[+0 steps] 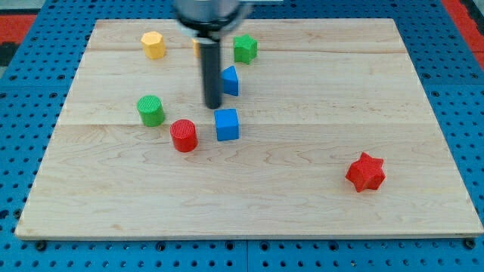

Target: Push the blue cube up a bit

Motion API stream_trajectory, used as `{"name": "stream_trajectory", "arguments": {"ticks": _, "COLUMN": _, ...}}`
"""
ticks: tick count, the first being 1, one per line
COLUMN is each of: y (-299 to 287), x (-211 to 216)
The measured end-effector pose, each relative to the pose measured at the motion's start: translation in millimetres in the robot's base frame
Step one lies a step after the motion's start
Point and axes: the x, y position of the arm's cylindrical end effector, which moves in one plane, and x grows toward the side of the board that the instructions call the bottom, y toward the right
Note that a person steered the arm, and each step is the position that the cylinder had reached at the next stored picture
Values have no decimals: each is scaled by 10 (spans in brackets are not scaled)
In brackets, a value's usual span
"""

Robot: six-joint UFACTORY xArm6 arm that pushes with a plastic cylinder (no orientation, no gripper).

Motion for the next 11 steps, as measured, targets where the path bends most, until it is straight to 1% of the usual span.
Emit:
{"name": "stream_trajectory", "arguments": {"ticks": 1, "y": 199, "x": -297}}
{"name": "stream_trajectory", "arguments": {"ticks": 2, "y": 472, "x": -371}}
{"name": "stream_trajectory", "arguments": {"ticks": 3, "y": 327, "x": -142}}
{"name": "stream_trajectory", "arguments": {"ticks": 4, "y": 1124, "x": 171}}
{"name": "stream_trajectory", "arguments": {"ticks": 5, "y": 1158, "x": 746}}
{"name": "stream_trajectory", "arguments": {"ticks": 6, "y": 443, "x": 766}}
{"name": "stream_trajectory", "arguments": {"ticks": 7, "y": 67, "x": 682}}
{"name": "stream_trajectory", "arguments": {"ticks": 8, "y": 161, "x": 548}}
{"name": "stream_trajectory", "arguments": {"ticks": 9, "y": 440, "x": 448}}
{"name": "stream_trajectory", "arguments": {"ticks": 10, "y": 474, "x": 448}}
{"name": "stream_trajectory", "arguments": {"ticks": 11, "y": 401, "x": 839}}
